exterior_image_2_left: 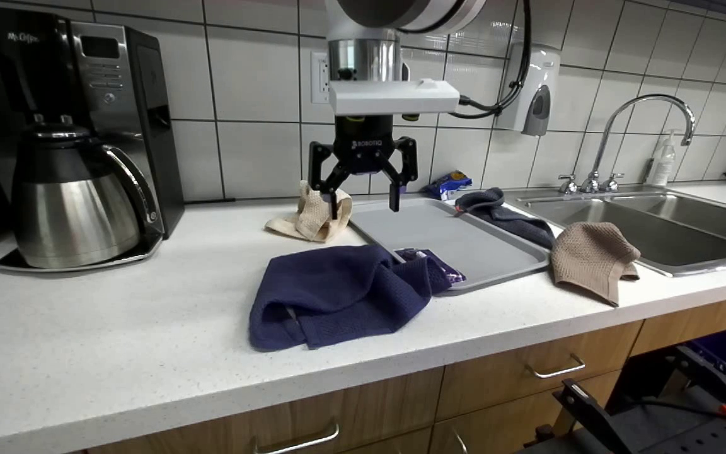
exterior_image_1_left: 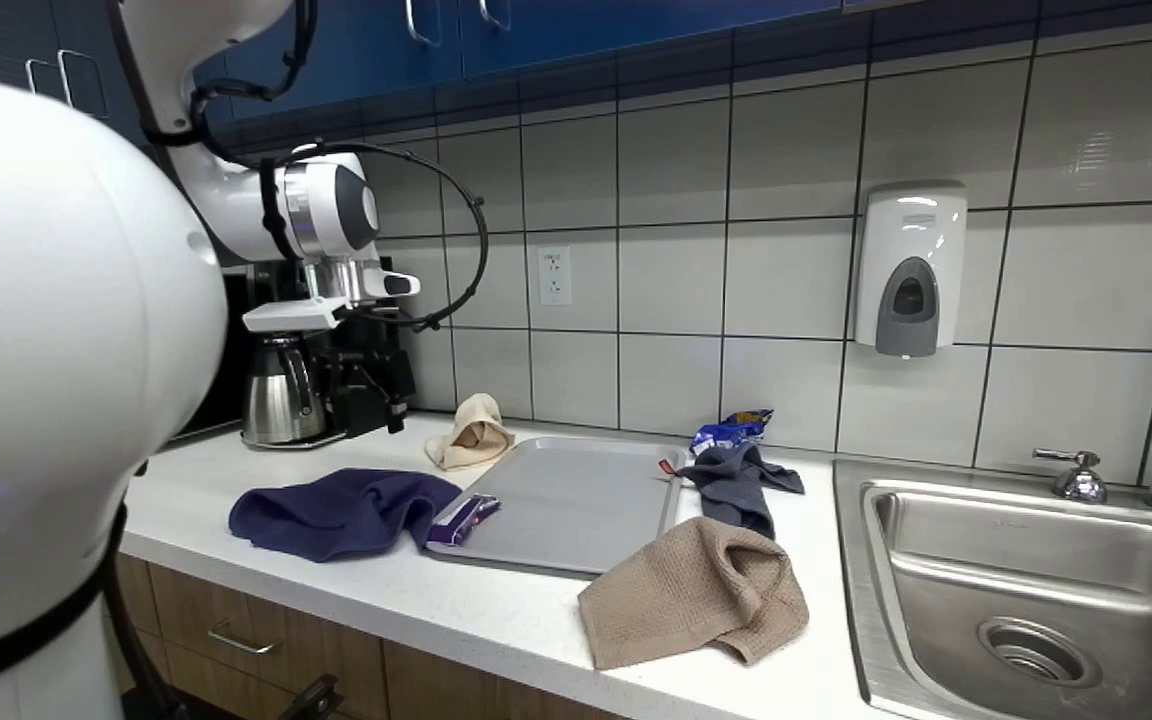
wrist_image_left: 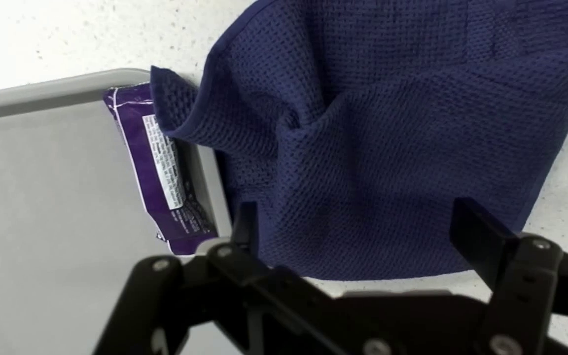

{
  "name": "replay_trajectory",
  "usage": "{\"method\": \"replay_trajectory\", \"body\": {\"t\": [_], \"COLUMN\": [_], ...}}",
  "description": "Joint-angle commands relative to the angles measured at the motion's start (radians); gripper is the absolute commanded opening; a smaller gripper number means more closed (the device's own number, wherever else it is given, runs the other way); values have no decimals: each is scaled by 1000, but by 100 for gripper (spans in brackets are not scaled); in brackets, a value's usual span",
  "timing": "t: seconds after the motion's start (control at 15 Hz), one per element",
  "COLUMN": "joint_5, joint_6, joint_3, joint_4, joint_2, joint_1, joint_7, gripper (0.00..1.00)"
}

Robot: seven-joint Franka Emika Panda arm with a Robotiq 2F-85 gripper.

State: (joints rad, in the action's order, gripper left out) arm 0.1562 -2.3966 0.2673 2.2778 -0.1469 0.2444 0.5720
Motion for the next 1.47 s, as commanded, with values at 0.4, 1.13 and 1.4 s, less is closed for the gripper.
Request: {"method": "replay_trajectory", "body": {"t": [0.4, 1.13, 1.4], "joint_5": [-15, 32, 35], "joint_6": [-108, -160, -165], "joint_3": [-59, -137, -161], "joint_4": [-13, -31, -45], "joint_2": [-120, -235, -261], "joint_1": [52, 137, 158], "joint_7": [-6, 5, 4], "gripper": [100, 100, 100]}}
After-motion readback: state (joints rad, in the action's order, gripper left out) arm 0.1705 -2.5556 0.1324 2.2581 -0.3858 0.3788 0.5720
